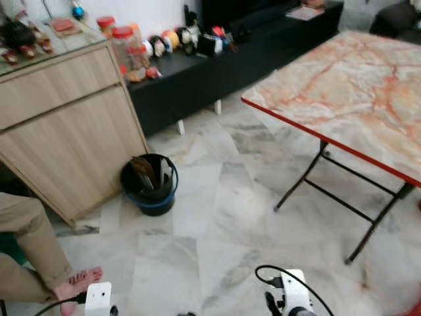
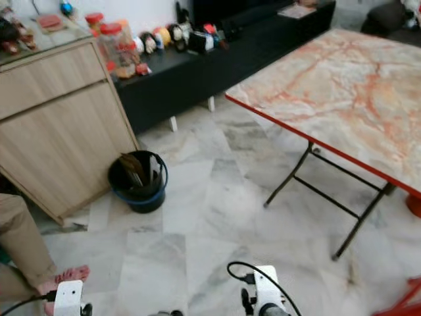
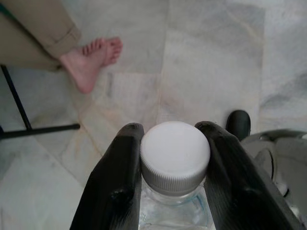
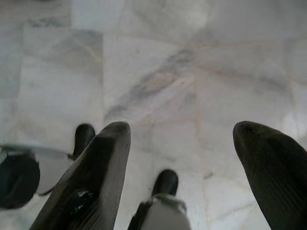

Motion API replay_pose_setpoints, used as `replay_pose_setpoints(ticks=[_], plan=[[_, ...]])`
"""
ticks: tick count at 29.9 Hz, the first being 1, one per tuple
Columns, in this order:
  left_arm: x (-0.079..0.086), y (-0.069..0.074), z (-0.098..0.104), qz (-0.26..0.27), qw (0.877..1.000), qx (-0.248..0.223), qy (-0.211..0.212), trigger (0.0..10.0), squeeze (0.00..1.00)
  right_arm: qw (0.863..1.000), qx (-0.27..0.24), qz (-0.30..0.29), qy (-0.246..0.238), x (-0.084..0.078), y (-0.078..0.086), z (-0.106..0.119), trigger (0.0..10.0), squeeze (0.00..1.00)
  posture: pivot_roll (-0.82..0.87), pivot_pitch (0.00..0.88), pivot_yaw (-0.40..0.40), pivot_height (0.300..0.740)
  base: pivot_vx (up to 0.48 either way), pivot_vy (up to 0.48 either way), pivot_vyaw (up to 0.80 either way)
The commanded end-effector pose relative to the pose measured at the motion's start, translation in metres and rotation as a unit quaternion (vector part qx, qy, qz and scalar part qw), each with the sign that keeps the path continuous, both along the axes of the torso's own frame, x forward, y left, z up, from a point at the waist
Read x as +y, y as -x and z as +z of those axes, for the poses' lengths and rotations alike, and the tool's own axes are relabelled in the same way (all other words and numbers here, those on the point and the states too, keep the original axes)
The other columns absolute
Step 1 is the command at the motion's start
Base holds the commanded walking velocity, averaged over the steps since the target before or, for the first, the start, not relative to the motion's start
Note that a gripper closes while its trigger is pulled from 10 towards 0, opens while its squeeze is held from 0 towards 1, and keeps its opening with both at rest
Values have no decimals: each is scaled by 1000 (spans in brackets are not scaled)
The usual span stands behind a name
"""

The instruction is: Picking trash to rubbish bin

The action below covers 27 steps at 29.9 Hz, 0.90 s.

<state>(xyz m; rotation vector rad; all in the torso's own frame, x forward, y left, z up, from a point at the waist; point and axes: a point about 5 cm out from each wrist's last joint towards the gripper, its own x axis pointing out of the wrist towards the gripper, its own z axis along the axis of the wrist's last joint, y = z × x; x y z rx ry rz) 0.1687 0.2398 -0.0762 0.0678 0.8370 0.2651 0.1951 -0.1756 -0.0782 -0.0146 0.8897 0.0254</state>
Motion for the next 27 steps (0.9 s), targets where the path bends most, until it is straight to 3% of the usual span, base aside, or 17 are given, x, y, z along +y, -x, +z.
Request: replay_pose_setpoints(ticks=[1, 6, 10, 13, 16, 27], plan=[[2, 1, -1, 10, 1000, 7, -2, 10000, 0, 1000, 4, -1, -17, 5, 1, -1, 10000, 0, 51, 50, 47, 740, 0, 0, 0], [0, -1, 0, 12, 1000, 8, 0, 10000, 0, 1000, 1, 15, -27, 10, -2, 1, 10000, 0, 62, 41, 42, 740, 0, 0, 0], [0, -8, 2, 7, 1000, 9, -9, 10000, 0, 1000, -2, 10, 1, 7, -8, 3, 10000, 0, 81, 25, 38, 740, 0, 0, 0], [-1, -8, 2, 5, 1000, 11, -6, 10000, 0, 1000, -6, 10, 25, 2, -11, 5, 10000, 0, 82, 16, 41, 740, 0, 0, 800], [0, -7, 2, 9, 1000, 11, -6, 10000, 0, 1000, -3, 1, 15, 0, -10, 5, 10000, 0, 85, 13, 37, 740, 0, 0, 677], [0, -3, -1, 15, 1000, 21, -8, 10000, 0, 1000, 12, 2, 25, -4, -3, 1, 10000, 0, 83, 2, 43, 740, 0, 0, 0]])
